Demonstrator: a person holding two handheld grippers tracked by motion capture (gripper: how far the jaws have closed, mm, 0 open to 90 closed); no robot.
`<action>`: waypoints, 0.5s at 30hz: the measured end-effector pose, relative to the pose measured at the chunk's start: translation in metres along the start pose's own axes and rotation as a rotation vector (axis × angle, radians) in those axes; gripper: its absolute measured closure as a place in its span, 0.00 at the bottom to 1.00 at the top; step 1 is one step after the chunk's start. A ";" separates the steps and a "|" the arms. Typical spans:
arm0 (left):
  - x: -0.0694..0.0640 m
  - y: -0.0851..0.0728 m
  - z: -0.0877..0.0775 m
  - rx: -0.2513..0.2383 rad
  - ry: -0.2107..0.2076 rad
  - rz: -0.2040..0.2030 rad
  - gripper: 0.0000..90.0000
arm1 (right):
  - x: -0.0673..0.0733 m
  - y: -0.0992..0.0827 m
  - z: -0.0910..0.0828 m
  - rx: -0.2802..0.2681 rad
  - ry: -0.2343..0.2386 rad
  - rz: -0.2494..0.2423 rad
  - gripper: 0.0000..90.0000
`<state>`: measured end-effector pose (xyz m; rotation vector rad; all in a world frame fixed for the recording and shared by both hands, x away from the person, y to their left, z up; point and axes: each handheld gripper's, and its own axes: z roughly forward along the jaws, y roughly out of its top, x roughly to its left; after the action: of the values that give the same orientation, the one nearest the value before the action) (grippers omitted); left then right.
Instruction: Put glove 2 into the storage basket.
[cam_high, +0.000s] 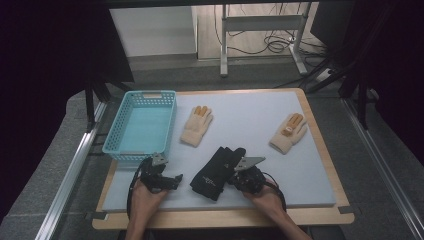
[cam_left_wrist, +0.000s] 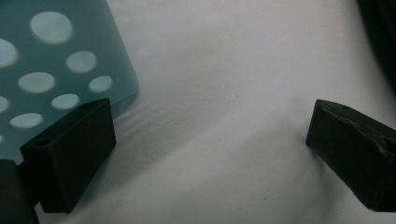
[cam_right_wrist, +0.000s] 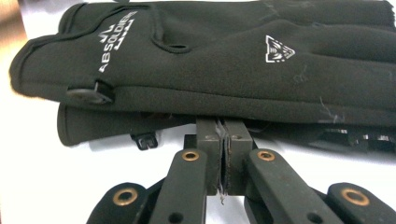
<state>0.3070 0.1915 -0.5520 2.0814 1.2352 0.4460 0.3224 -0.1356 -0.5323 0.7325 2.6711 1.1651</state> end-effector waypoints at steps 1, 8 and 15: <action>0.000 0.000 0.000 0.000 0.000 -0.001 0.02 | 0.000 0.000 0.000 0.000 0.000 0.000 0.95; 0.001 0.000 0.000 0.000 -0.007 -0.006 0.02 | -0.003 -0.001 -0.012 -0.006 -0.012 -0.007 0.85; 0.001 0.000 0.000 0.002 -0.008 -0.007 0.02 | -0.035 -0.016 -0.047 -0.035 -0.124 0.051 0.69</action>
<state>0.3076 0.1926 -0.5525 2.0781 1.2388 0.4322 0.3323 -0.1923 -0.5134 0.8422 2.5393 1.1352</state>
